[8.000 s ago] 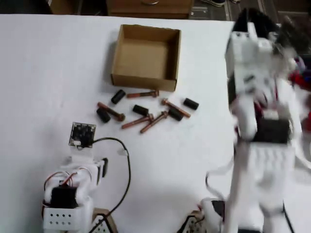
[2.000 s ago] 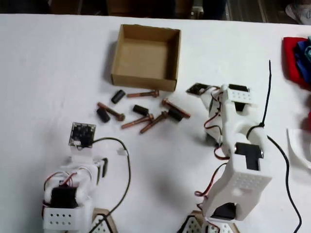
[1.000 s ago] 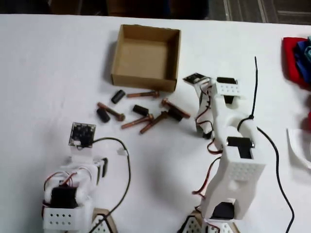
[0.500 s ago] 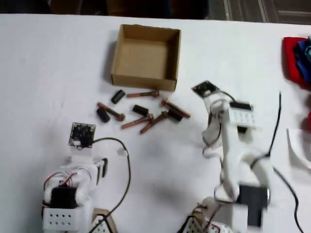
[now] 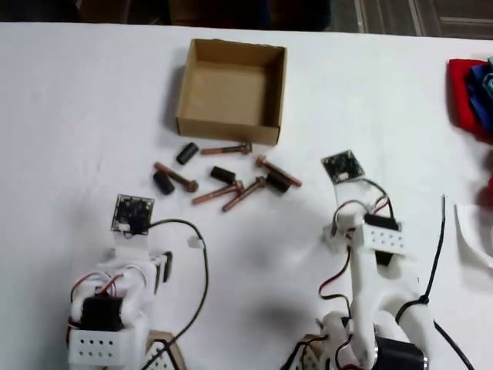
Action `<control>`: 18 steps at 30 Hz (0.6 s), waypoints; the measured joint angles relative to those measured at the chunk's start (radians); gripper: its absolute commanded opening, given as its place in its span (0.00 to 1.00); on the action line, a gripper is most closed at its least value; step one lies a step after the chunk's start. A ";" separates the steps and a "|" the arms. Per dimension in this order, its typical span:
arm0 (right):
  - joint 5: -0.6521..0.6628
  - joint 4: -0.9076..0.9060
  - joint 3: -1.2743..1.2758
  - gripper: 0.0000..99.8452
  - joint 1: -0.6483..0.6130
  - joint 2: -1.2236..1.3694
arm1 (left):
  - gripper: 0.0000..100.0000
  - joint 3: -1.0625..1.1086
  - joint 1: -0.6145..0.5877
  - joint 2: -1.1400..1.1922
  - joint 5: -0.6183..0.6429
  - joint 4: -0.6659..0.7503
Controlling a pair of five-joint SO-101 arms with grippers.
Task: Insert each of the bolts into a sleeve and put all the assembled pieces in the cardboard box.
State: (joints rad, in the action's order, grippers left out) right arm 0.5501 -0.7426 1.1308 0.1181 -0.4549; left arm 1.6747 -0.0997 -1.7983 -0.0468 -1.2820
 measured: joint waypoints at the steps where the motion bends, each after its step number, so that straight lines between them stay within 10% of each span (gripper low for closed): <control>1: -0.005 0.032 0.023 0.02 0.000 -0.002 | 0.21 0.000 0.000 0.000 0.000 0.000; 12: -0.008 0.104 0.049 0.02 -0.002 -0.005 | 0.21 0.000 -0.106 0.000 -0.002 0.554; 18: -0.032 0.120 0.052 0.02 -0.002 -0.005 | 0.20 0.000 -0.155 0.000 -0.086 0.592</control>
State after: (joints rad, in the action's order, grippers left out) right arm 0.5178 -0.6229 1.1830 0.1166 -0.4595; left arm 1.6747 -0.2547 -1.7983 -0.1327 -0.6897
